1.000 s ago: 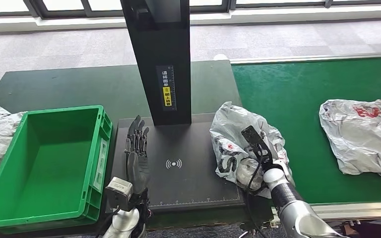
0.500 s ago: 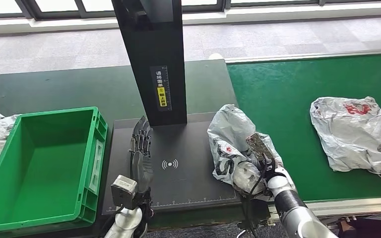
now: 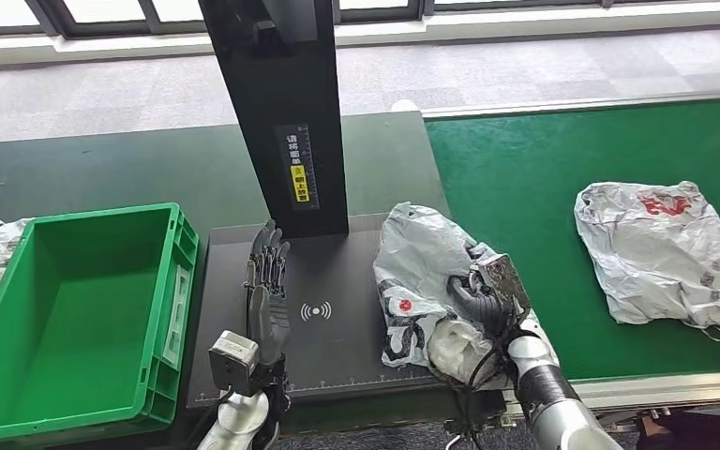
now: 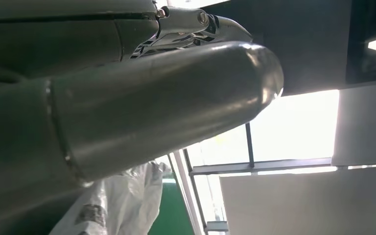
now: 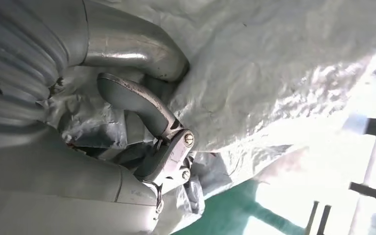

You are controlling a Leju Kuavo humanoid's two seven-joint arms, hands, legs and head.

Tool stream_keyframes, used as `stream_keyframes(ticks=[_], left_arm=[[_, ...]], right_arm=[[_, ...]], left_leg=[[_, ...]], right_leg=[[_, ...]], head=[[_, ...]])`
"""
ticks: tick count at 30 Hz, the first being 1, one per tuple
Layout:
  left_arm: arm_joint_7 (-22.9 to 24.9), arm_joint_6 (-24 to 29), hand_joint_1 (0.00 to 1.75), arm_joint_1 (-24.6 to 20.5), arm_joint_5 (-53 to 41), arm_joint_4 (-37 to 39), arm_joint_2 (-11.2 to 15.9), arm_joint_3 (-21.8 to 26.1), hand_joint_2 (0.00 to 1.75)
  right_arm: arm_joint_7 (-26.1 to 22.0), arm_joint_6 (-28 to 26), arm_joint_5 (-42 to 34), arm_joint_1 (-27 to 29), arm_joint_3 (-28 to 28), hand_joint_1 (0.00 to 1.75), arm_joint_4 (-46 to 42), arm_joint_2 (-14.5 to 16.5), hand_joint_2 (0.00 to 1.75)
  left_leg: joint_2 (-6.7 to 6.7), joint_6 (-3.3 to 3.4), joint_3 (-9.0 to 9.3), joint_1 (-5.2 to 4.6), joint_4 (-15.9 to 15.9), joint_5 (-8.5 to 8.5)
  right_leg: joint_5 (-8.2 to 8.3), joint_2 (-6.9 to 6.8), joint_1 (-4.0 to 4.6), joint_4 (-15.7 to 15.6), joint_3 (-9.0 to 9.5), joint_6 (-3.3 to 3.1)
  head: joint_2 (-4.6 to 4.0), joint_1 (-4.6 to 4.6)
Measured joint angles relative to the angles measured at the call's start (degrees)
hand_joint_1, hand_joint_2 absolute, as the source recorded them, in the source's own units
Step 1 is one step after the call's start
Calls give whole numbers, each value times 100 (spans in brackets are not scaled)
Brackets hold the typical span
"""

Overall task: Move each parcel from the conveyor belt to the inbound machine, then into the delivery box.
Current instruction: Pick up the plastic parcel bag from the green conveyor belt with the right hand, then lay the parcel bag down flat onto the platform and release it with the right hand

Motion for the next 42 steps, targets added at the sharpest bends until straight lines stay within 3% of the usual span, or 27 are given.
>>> stream_keyframes(ticks=[10,18,29,42], left_arm=[[0,-159,0,-3,-20,2,-1,-1,0],[0,-288,0,-27,-116,9,-4,-1,0],[0,-290,0,-104,-117,55,-20,-1,0],[0,-132,0,-109,-24,69,-33,-1,0]], right_arm=[[-123,843,-925,675,58,175,-1566,418,175],[22,915,-1315,845,587,175,-2246,622,175],[-15,964,-1534,628,915,175,-2269,779,175],[105,607,-1691,-499,1250,175,-1044,1108,175]], left_leg=[[-50,1,-20,-3,4,13],[-59,10,-21,-18,4,19],[-77,9,-28,-18,5,23],[-91,9,-30,-18,6,35]], right_leg=[[-3,-57,1,-1,6,1],[-2,-65,-1,-2,7,2],[-2,-82,-1,0,10,2],[0,-92,0,1,7,2]], head=[[0,1],[0,1],[0,1],[0,1]])
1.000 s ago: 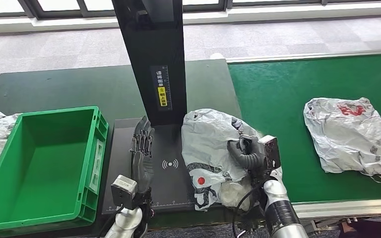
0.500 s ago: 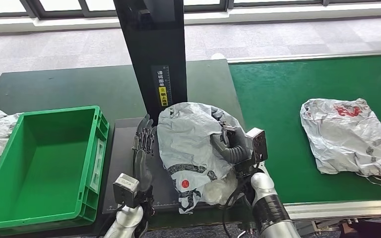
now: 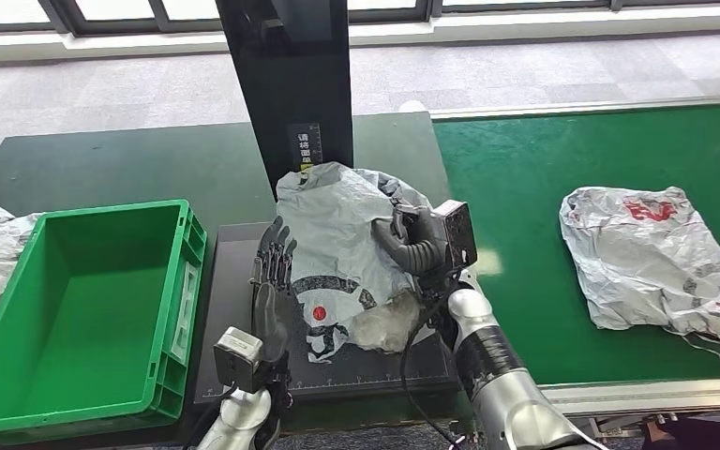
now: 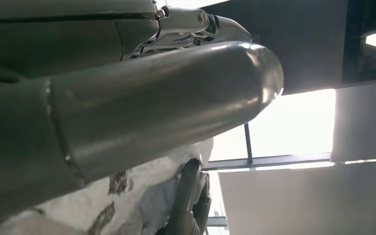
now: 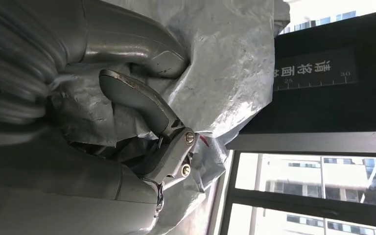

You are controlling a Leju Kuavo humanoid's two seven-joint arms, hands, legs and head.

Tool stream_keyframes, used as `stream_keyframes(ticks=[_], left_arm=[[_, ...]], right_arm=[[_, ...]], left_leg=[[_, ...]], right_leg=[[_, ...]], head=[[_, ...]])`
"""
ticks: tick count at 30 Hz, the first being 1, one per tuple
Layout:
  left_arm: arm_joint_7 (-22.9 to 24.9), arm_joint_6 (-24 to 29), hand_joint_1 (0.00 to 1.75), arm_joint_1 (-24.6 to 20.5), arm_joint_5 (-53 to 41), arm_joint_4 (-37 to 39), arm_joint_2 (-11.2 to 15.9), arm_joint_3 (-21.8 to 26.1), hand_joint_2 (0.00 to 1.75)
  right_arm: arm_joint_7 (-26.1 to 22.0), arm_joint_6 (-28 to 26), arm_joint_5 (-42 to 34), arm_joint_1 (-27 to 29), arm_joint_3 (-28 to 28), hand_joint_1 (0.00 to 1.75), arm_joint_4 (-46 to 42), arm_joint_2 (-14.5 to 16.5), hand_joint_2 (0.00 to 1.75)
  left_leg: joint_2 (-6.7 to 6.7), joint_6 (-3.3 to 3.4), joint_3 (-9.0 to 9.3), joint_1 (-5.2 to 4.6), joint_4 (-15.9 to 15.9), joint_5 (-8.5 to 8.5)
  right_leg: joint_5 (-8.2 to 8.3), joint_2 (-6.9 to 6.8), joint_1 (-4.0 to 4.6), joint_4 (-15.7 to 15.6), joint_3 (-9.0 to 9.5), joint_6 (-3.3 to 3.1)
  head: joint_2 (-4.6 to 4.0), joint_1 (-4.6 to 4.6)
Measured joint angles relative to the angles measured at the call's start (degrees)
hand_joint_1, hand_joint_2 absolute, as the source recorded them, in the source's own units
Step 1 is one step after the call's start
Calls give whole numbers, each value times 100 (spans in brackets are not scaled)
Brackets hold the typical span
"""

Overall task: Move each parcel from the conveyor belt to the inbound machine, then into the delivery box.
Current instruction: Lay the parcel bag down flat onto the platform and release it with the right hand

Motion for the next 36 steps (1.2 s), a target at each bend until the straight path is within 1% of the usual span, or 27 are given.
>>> stream_keyframes(ticks=[1,2,3,5,6,7,9,11,14,18,19,22,23,27,29,33,36], left_arm=[[0,146,0,6,13,-60,-1,0,0],[0,439,0,21,4,-198,-1,-2,0],[-1,869,0,48,-40,-434,2,-9,0],[-2,1845,0,145,-338,-1185,9,-43,0],[-2,2177,0,207,-628,-1634,11,-60,0],[-2,2360,0,265,-962,-2052,13,-71,0],[-2,2453,0,361,-1584,-2801,9,-74,0],[-2,2476,0,429,-1887,-3388,5,-72,0],[-2,2496,0,501,-2010,-4079,5,-55,0],[-2,2497,0,567,-2059,-4681,5,-6,0],[-2,2496,0,577,-2080,-4795,5,1,0],[-1,2497,0,602,-2115,-5010,5,16,0],[0,2497,0,609,-2116,-5051,6,22,0],[0,2497,0,627,-2119,-5134,7,39,0],[0,2497,0,632,-2122,-5149,7,45,0],[21,2496,0,640,-2130,-5156,5,63,0],[19,2497,0,648,-2059,-5148,5,75,0]], right_arm=[[20,-23,-3,-66,9,175,102,43,175],[42,-58,5,-118,18,175,196,87,175],[66,-102,16,-153,29,175,284,126,175],[105,-163,26,-181,60,175,446,181,175],[120,-170,15,-182,74,175,520,197,175],[134,-162,0,-181,86,175,585,209,175],[150,-129,-32,-181,101,175,702,238,175],[160,-84,-53,-181,115,175,799,268,175],[199,22,-81,-183,128,175,906,324,175],[266,211,-90,-203,169,175,998,420,175],[292,286,-90,-215,189,144,1019,445,175],[345,456,-53,-260,287,13,1061,512,175],[345,481,-25,-274,338,0,1071,523,175],[301,461,89,-295,516,0,1095,525,175],[295,354,150,-296,549,0,1097,525,175],[404,-299,438,-275,684,0,1079,522,175],[446,-639,607,-230,800,0,1008,520,175]], left_leg=[[0,0,0,0,0,0],[0,-1,0,1,0,0],[0,-1,0,2,0,0],[-1,-1,-2,3,0,0],[-3,-1,-3,4,0,0],[-4,-1,-4,4,-1,0],[-7,-1,-6,3,-1,0],[-7,-1,-8,3,-1,-1],[-7,-1,-9,3,-1,-1],[-7,-1,-8,3,-1,2],[-7,-2,-8,3,-1,3],[-10,-4,-8,3,-1,5],[-13,-4,-8,3,-1,6],[-19,-4,-9,3,-1,6],[-20,-4,-10,3,-1,6],[-20,-4,-9,2,-1,6],[-19,-4,-9,2,-1,6]], right_leg=[[0,0,1,0,0,0],[0,0,1,1,0,-1],[0,0,3,1,0,-1],[0,0,5,2,-1,-1],[-1,-1,5,2,-1,-2],[-2,-1,5,2,-1,-2],[-4,-3,4,1,-1,-2],[-4,-3,3,1,-1,-2],[-4,-3,3,0,-1,-1],[-3,-4,4,1,0,-1],[-3,-5,4,1,0,-2],[-2,-7,4,1,0,-2],[-2,-10,4,1,1,-2],[-2,-16,3,1,3,-2],[-2,-17,3,0,3,-2],[-2,-17,3,-1,3,-2],[-2,-16,3,-1,2,-2]], head=[[0,0],[0,-1],[0,-1],[0,-1],[0,-1],[0,-1],[0,-1],[0,-2],[0,-2],[0,-2],[0,-2],[0,-2],[0,-2],[0,-2],[0,-2],[0,-2],[0,-2]])
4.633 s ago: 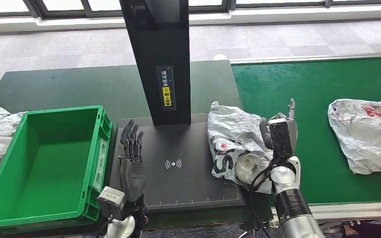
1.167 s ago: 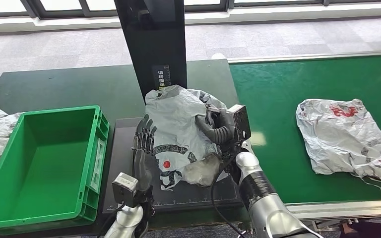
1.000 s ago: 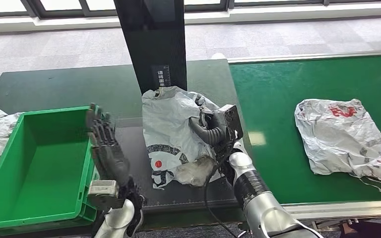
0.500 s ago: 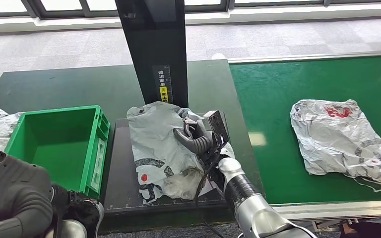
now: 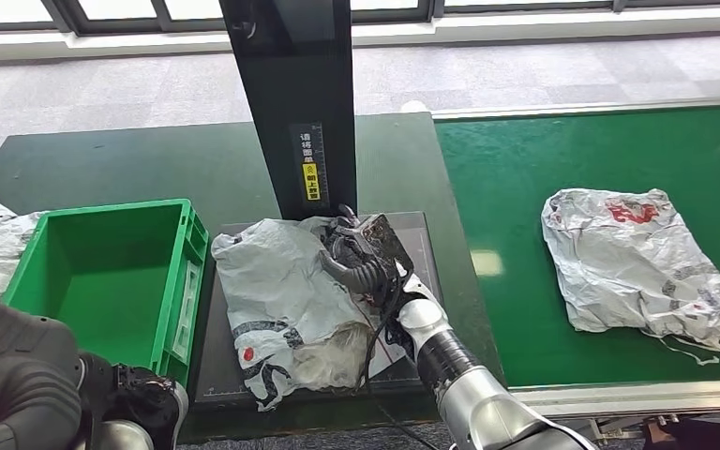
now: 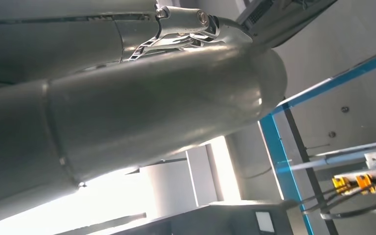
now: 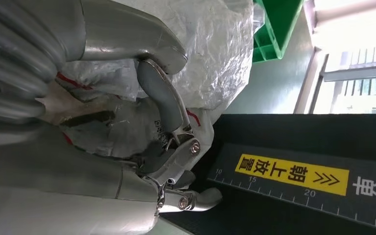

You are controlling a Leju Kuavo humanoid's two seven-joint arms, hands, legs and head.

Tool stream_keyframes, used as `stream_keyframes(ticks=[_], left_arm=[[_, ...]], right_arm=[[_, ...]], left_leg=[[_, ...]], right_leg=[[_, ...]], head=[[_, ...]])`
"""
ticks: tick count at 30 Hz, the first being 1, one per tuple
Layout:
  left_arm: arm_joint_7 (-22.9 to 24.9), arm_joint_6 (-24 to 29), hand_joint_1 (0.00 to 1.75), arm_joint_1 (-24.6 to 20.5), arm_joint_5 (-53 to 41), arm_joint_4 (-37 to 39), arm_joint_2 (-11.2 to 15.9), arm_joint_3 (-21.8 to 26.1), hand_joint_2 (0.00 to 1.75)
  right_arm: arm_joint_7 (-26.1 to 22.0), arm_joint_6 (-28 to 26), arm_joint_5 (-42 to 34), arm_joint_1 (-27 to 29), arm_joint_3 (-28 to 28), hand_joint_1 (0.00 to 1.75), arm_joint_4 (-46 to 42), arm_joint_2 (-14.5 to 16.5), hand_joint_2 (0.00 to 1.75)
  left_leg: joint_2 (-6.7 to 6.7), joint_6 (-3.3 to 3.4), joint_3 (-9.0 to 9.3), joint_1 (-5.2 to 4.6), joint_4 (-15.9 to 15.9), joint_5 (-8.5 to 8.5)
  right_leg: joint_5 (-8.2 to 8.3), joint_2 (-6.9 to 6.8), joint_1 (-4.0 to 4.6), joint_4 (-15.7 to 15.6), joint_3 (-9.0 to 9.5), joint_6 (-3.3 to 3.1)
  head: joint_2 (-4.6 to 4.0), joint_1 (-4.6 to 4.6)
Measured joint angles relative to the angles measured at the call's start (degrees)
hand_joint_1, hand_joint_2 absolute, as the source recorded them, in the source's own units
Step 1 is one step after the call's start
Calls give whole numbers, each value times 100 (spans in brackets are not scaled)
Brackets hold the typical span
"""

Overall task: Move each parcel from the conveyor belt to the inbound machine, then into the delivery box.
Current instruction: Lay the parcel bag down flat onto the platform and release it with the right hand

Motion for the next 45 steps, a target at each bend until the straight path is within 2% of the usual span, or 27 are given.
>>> stream_keyframes(ticks=[5,11,14,18,20,24,29,32,34,36,38,40,42,45], left_arm=[[-10,-1,0,2,79,92,-2,7,0],[1,-1,0,-6,104,211,-8,8,0],[35,-1,0,-16,93,364,-9,8,0],[74,-1,0,-18,239,677,-8,8,0],[1,-1,0,-6,296,936,-5,9,0],[-4,-1,0,24,-301,1513,-17,168,0],[-4,-1,0,-17,-112,2483,-33,276,0],[69,-1,0,-61,-923,3040,-47,483,0],[285,-2,0,-159,-1685,3548,-60,645,0],[469,-2,0,-258,-2047,4006,-68,719,0],[606,-77,0,-332,-2132,4303,-73,755,87],[1039,-411,0,-501,-2261,4623,-68,765,175],[1774,-835,0,-788,-2672,5067,-37,735,175],[2855,-1113,0,-1282,-3779,5941,89,664,175]], right_arm=[[-79,-693,373,258,184,0,-292,-7,175],[-6,-1144,548,626,302,0,-723,-52,175],[-16,-1482,673,1101,341,0,-1421,-118,175],[-173,-1759,687,1832,443,0,-2878,-261,175],[-347,-1860,716,2203,491,0,-3630,-323,175],[-738,-2132,704,2883,535,0,-4996,-479,175],[-898,-2606,527,3606,761,0,-6234,-739,175],[-901,-2771,393,3872,851,0,-6666,-883,175],[-901,-2809,299,3993,903,0,-6889,-971,175],[-901,-2824,263,4072,950,0,-7057,-1040,175],[-901,-2831,254,4141,979,0,-7176,-1092,175],[-901,-2854,243,4221,999,0,-7282,-1154,175],[-901,-2832,191,4300,1017,0,-7392,-1239,175],[-897,-2678,32,4379,1028,0,-7499,-1362,175]], left_leg=[[-1,0,0,0,0,0],[-2,0,0,0,0,0],[-2,0,-1,-1,0,-1],[-1,4,-2,-2,0,-5],[-2,4,-4,-2,0,-7],[-2,6,-4,-3,0,-11],[1,8,-3,-3,0,-16],[5,8,0,-4,0,-16],[6,9,0,-4,0,-15],[13,9,1,-4,0,-15],[22,8,4,-4,0,-16],[13,9,4,-4,1,-15],[1,10,2,-4,0,-14],[6,9,4,-4,0,-13]], right_leg=[[-1,-1,1,0,-1,0],[-1,-1,0,-2,-3,1],[-1,-2,0,-2,-4,1],[-3,-2,-1,-5,-5,1],[-4,-3,-1,-6,-6,1],[-10,-4,-3,-7,-4,5],[-10,-3,-3,-8,-5,5],[-10,-1,-3,-8,-6,5],[-10,-1,-3,-8,-5,5],[-8,5,-3,-8,-6,4],[-7,13,-4,-8,-8,4],[-8,5,-3,-8,-5,5],[-9,-8,-3,-8,1,6],[-6,-5,-4,-7,2,5]], head=[[0,1],[0,2],[0,2],[0,2],[0,2],[0,2],[0,2],[0,1],[0,0],[0,0],[0,0],[0,-1],[0,-2],[0,-2]])
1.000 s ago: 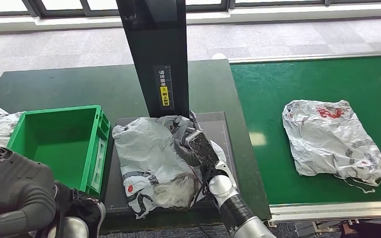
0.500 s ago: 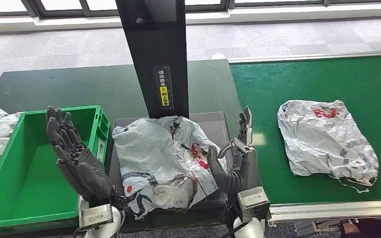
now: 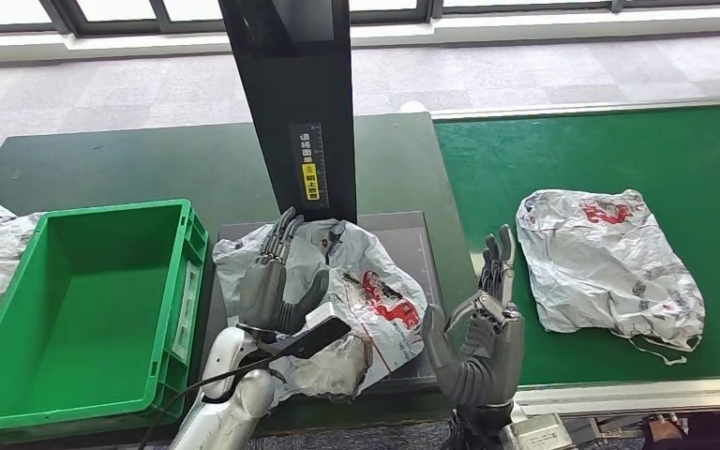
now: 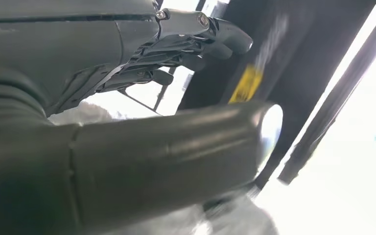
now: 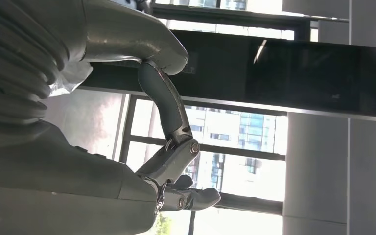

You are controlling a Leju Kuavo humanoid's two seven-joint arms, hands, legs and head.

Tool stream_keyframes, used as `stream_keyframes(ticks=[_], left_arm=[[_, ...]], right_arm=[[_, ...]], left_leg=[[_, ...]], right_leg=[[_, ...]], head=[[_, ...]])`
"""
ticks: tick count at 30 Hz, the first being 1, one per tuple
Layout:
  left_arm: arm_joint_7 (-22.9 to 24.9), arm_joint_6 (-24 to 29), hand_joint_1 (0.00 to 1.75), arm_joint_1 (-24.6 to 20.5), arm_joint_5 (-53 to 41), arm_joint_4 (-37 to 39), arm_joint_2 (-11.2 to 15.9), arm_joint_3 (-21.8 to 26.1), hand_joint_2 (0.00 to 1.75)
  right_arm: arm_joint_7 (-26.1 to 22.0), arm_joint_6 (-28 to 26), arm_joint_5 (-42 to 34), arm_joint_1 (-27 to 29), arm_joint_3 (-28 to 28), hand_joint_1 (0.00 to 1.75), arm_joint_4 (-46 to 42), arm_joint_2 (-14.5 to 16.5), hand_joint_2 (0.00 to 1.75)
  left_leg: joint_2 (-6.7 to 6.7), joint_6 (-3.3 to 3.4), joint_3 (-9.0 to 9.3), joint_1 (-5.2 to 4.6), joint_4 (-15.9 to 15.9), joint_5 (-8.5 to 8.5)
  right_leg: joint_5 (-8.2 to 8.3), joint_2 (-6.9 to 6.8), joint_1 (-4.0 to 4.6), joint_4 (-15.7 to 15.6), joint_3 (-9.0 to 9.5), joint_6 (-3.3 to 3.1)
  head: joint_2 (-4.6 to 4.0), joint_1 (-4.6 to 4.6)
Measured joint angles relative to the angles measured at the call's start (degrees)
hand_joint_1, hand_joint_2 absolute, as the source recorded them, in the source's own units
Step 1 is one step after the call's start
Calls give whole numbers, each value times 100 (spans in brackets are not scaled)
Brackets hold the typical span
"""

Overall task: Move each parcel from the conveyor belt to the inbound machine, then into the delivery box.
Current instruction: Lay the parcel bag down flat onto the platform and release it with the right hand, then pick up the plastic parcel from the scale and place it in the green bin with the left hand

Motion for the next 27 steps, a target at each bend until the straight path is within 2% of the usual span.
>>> stream_keyframes(ticks=[3,7,12,16,20,27], left_arm=[[634,-261,0,-394,-811,886,154,-34,175],[819,-457,0,-686,-1113,1629,301,-54,175],[1202,-1162,0,-1100,-1649,2400,479,-90,175],[1305,-1773,175,-1561,-1968,2960,621,-150,175],[1040,-2057,175,-1852,-2098,3351,741,-189,175],[795,-1917,175,-1959,-2104,3517,839,-229,175]], right_arm=[[1,123,-131,41,0,0,-75,-108,175],[1,194,-189,57,0,0,-132,-206,175],[1,363,-245,53,-1,0,-151,-269,175],[3,462,-293,-1,-1,0,-147,-296,175],[6,511,-346,-64,-1,0,-125,-313,175],[6,524,-387,-71,-1,0,-113,-342,175]], left_leg=[[5,-1,3,0,0,1],[3,-2,1,0,0,1],[1,-1,0,1,-1,0],[-19,7,10,1,-7,-19],[-8,13,94,0,-16,-82],[-5,-5,169,3,-20,-73]], right_leg=[[1,5,0,1,-1,-1],[1,5,1,2,-2,-1],[-2,1,1,2,2,0],[-30,-16,0,-1,64,7],[-60,-8,0,-5,159,-2],[-80,-4,1,0,224,-14]], head=[[0,0],[0,0],[0,0],[0,0],[0,0],[0,0]])
